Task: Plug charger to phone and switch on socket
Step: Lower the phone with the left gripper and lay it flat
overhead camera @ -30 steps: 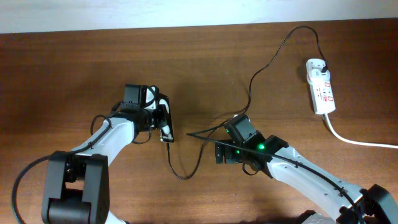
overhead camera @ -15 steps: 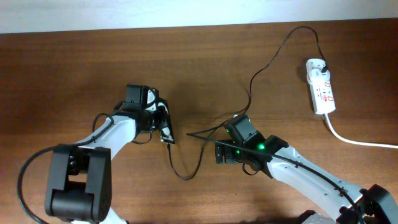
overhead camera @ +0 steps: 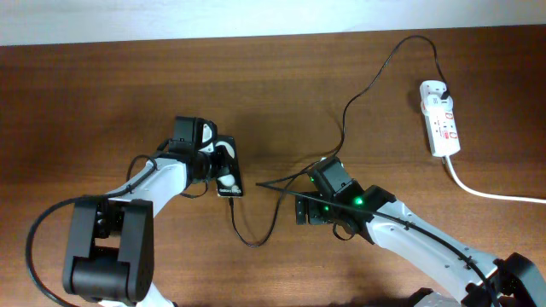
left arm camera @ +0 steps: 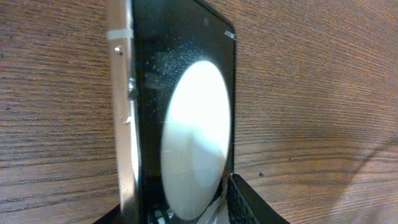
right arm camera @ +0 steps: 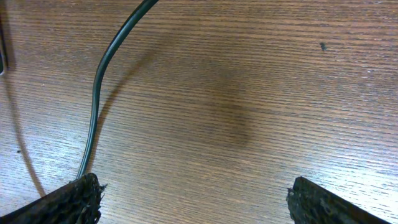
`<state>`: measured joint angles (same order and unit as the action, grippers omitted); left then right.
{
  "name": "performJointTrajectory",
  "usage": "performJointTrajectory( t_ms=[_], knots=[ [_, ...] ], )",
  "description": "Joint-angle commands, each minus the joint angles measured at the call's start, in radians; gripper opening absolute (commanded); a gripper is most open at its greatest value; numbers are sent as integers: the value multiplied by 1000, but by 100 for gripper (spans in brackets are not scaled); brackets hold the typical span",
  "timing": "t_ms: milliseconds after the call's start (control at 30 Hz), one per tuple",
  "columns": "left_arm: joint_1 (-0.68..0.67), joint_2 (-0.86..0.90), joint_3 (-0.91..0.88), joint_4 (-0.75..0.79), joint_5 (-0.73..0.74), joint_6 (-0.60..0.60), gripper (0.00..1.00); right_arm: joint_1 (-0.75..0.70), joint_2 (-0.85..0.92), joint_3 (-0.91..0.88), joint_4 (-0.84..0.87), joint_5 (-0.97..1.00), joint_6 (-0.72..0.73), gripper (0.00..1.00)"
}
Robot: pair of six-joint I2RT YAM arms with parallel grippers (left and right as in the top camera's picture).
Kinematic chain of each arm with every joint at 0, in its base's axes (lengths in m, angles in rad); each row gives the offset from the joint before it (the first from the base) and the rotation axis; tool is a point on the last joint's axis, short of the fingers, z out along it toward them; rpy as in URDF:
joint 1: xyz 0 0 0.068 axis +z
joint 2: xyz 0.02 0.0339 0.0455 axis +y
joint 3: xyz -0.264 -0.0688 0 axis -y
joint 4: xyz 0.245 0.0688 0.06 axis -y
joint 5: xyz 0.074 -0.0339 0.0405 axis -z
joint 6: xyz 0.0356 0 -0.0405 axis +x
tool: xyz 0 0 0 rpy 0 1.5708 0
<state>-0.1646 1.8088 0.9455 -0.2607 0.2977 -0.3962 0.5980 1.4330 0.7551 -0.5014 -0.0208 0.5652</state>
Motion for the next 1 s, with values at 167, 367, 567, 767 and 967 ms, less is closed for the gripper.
performJointTrajectory(
  t_ms=[167, 367, 567, 767, 967],
  knots=[
    [-5, 11, 3, 5, -8, 9, 44, -5, -13, 1, -1, 6, 0, 99],
    [-5, 11, 3, 5, -10, 9, 45, -5, -13, 1, -1, 6, 0, 99],
    [-5, 11, 3, 5, -11, 9, 49, -5, -13, 1, -1, 6, 0, 99],
    [-5, 11, 3, 5, -11, 9, 50, -5, -13, 1, -1, 6, 0, 99],
    [-5, 11, 3, 5, -11, 9, 50, -5, -13, 1, -1, 6, 0, 99]
  ],
)
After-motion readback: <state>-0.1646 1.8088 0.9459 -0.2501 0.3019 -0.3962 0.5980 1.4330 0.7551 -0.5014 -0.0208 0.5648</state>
